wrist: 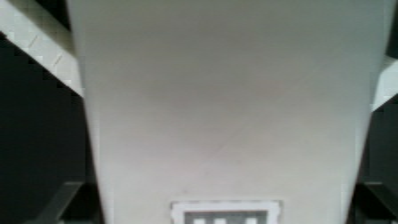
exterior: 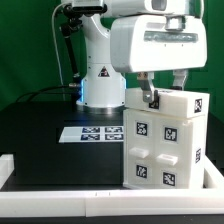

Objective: Assemble cabinet

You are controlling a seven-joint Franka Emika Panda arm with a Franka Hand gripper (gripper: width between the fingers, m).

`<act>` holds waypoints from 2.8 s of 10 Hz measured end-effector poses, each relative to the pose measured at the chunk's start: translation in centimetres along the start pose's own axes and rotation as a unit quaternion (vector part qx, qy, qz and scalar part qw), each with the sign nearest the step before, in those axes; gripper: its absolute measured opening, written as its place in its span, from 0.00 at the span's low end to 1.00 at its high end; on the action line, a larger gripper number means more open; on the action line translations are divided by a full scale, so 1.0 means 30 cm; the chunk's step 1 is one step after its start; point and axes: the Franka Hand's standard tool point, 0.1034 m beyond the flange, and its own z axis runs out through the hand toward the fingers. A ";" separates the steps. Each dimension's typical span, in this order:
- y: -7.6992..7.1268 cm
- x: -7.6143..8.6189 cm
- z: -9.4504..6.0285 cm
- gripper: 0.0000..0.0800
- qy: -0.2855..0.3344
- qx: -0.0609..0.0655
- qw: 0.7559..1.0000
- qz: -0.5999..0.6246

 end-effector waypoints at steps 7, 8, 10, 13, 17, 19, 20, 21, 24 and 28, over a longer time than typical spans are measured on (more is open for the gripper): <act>-0.013 0.002 0.004 0.70 0.009 0.008 0.967 0.254; -0.012 0.003 0.007 0.70 0.017 0.013 0.958 0.286; -0.011 0.009 0.007 0.70 0.027 0.019 0.929 0.368; -0.016 0.018 0.006 0.70 0.031 0.021 0.895 0.444; -0.017 0.016 0.004 0.70 0.028 0.026 0.827 0.561; -0.035 0.019 0.006 0.70 0.035 0.033 0.785 0.618; -0.039 0.020 0.007 0.70 0.034 0.039 0.767 0.640; -0.049 0.026 0.007 0.70 0.033 0.048 0.731 0.680; -0.077 0.048 0.005 0.70 0.026 0.070 0.629 0.774; -0.095 0.056 0.004 0.70 0.015 0.084 0.564 0.821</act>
Offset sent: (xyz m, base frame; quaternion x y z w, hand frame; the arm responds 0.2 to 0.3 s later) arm 0.0000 0.0000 0.0000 0.0000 0.0000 0.1296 0.9916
